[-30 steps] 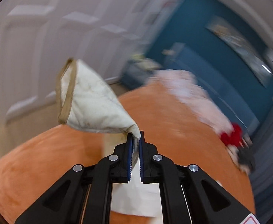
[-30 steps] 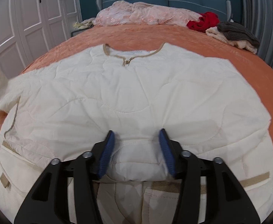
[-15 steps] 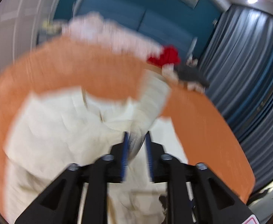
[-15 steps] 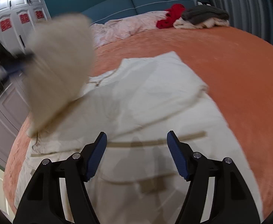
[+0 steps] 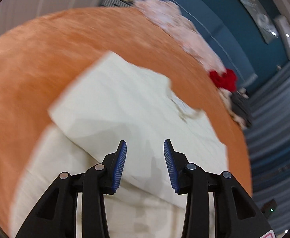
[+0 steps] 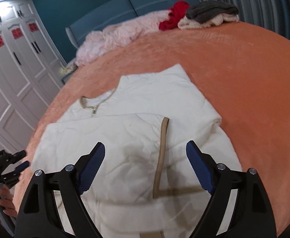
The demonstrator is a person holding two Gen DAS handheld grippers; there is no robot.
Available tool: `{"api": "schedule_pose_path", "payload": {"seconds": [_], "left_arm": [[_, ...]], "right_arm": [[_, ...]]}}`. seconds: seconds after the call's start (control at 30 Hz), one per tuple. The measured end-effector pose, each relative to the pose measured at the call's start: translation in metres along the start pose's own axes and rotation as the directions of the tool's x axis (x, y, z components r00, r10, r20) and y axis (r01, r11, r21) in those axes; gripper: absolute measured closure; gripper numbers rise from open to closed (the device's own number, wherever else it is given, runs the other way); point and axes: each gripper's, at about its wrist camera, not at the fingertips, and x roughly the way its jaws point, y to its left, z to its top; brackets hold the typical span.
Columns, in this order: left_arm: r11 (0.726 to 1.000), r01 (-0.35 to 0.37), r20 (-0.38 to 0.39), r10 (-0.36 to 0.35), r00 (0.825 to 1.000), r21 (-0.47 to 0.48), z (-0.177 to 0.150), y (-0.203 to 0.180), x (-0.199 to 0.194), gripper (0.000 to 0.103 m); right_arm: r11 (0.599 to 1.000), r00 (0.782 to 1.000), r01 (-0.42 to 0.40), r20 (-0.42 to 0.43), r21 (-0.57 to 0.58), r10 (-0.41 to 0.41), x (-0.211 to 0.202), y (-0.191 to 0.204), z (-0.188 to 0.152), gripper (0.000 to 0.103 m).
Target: Fold large clothes
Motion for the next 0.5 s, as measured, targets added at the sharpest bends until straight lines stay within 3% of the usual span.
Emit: {"api": "schedule_pose_path", "payload": {"seconds": [0.1, 0.13, 0.2, 0.23, 0.3, 0.4, 0.5], "left_arm": [[0.997, -0.078, 0.020, 0.077, 0.997, 0.019, 0.012, 0.021, 0.006, 0.066], [0.995, -0.095, 0.021, 0.094, 0.995, 0.023, 0.013, 0.025, 0.012, 0.066], [0.989, -0.141, 0.023, 0.140, 0.990, 0.043, 0.015, 0.028, 0.020, 0.066], [0.986, -0.156, 0.022, 0.155, 0.988, 0.060, 0.014, 0.028, 0.026, 0.068], [0.980, -0.179, 0.023, 0.177, 0.984, 0.090, 0.013, 0.025, 0.035, 0.068], [0.962, -0.228, 0.040, 0.225, 0.974, 0.152, 0.003, 0.024, 0.042, 0.068], [0.945, -0.267, 0.061, 0.260, 0.964, 0.191, -0.004, 0.027, 0.056, 0.068]], "right_arm": [[1.000, 0.998, 0.014, -0.064, -0.011, -0.014, 0.022, 0.004, -0.001, 0.023], [1.000, 0.995, 0.014, -0.095, -0.020, -0.016, 0.031, 0.005, 0.000, 0.028], [0.998, 0.992, -0.010, -0.128, -0.054, 0.002, 0.037, 0.012, 0.003, 0.078], [0.998, 0.992, -0.036, -0.126, -0.055, 0.029, 0.035, 0.015, 0.007, 0.092], [0.995, 0.995, -0.082, -0.051, -0.049, 0.080, 0.014, 0.024, 0.023, 0.095], [0.992, 0.997, -0.060, 0.034, -0.112, 0.064, -0.003, 0.035, 0.035, 0.095], [0.985, 1.000, 0.020, -0.013, -0.172, -0.023, 0.021, 0.032, 0.024, 0.095]]}}
